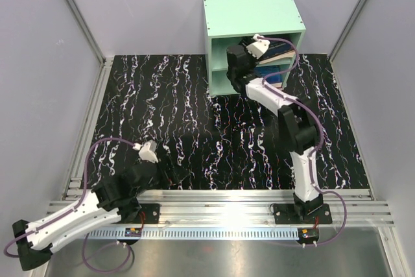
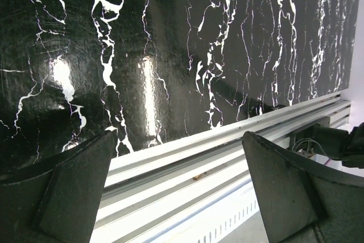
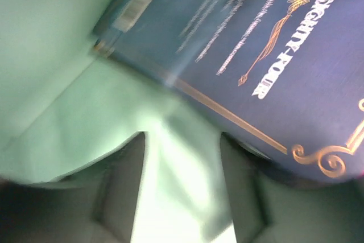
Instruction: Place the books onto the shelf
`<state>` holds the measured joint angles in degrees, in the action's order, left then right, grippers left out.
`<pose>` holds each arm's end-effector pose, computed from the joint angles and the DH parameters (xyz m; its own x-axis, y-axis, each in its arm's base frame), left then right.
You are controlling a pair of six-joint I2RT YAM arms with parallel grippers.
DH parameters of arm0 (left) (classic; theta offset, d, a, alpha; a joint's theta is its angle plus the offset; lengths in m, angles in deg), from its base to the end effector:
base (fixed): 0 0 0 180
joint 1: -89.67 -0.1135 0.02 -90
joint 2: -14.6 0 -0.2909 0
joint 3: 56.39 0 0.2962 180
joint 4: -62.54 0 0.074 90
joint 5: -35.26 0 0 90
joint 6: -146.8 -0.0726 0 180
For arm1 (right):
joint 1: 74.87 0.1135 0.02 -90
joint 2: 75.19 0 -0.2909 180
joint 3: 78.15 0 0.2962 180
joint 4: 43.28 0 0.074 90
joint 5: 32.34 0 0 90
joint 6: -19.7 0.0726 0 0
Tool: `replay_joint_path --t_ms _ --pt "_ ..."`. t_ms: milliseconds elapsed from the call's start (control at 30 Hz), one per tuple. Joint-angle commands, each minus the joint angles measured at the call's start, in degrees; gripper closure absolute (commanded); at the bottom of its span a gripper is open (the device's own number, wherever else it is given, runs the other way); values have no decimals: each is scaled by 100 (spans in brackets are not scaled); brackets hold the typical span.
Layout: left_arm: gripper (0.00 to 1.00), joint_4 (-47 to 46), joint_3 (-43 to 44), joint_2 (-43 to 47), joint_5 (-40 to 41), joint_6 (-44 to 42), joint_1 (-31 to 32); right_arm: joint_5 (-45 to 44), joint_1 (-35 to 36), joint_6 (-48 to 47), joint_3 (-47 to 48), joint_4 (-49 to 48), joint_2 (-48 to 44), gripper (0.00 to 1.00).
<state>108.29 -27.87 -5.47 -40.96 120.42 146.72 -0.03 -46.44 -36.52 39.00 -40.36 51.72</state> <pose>0.0987 -0.1204 0.1693 -0.7842 -0.3897 -0.4828 0.0210 0.7609 -0.6485 0.5539 0.2301 0.2711 0.1012 0.3927 -0.9141 0.4985 0.7751 0.3882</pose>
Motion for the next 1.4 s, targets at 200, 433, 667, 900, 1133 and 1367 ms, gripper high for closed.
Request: replay_joint_path --t_ms 200,433,667,900,1133,1367 --pt "1 276 12 548 11 257 -2 2384 -179 -671 -2521 -1584 -2380 2" --pt "1 487 100 768 107 195 -2 3212 -109 -680 -3567 -1259 -3637 0" --pt "1 487 56 865 63 213 -2 2562 -135 -1101 -4693 -1004 -5008 34" --pt "1 329 -14 778 55 213 -2 2789 -810 -707 -4580 -477 -4782 100" --pt "1 171 -119 654 72 222 7 3167 -1208 -601 -3745 -54 -3807 100" --pt "1 -163 -295 373 46 230 -2 3317 -1278 -592 -3323 -282 -3191 100"
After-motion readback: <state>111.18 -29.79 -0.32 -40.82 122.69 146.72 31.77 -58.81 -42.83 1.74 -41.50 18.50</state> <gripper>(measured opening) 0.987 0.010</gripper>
